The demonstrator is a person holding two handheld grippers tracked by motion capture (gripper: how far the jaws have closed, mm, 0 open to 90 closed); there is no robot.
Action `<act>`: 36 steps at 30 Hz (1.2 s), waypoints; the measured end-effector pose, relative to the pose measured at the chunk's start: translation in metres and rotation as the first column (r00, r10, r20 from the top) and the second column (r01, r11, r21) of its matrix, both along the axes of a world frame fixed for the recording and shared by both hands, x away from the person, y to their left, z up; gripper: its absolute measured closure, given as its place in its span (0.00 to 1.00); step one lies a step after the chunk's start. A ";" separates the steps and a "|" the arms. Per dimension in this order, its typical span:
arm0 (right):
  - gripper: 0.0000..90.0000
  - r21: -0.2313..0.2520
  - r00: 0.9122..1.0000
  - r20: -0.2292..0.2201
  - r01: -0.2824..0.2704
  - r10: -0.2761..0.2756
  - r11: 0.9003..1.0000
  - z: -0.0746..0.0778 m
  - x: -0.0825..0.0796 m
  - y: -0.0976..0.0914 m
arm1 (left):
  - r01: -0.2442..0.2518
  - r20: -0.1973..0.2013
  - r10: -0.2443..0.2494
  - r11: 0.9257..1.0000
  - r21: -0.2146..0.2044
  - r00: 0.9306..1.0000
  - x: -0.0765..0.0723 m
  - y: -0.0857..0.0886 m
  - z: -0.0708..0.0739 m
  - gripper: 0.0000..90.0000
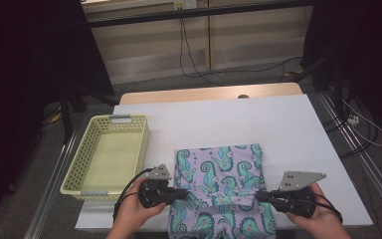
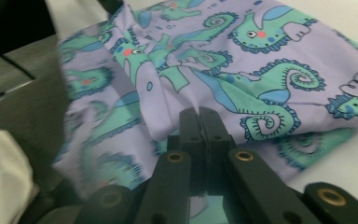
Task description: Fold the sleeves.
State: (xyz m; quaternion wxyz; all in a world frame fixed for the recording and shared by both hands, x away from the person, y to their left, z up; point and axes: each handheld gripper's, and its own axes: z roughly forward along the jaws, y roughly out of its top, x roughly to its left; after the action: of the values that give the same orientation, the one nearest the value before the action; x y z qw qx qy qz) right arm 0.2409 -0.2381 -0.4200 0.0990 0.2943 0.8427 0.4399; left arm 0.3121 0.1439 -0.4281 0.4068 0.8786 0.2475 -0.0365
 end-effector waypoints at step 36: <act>0.46 -0.088 0.901 -0.023 0.429 -0.432 0.899 -0.030 0.139 -0.014 | -0.323 0.100 0.321 0.946 0.005 0.942 0.116 -0.021 -0.012 0.32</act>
State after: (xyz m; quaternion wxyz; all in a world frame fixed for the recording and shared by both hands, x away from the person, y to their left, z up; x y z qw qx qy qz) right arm 0.3801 -0.2518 -0.4504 0.1880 0.4782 0.7757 0.3665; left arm 0.4277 0.1226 -0.4397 0.4093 0.8315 0.3678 0.0763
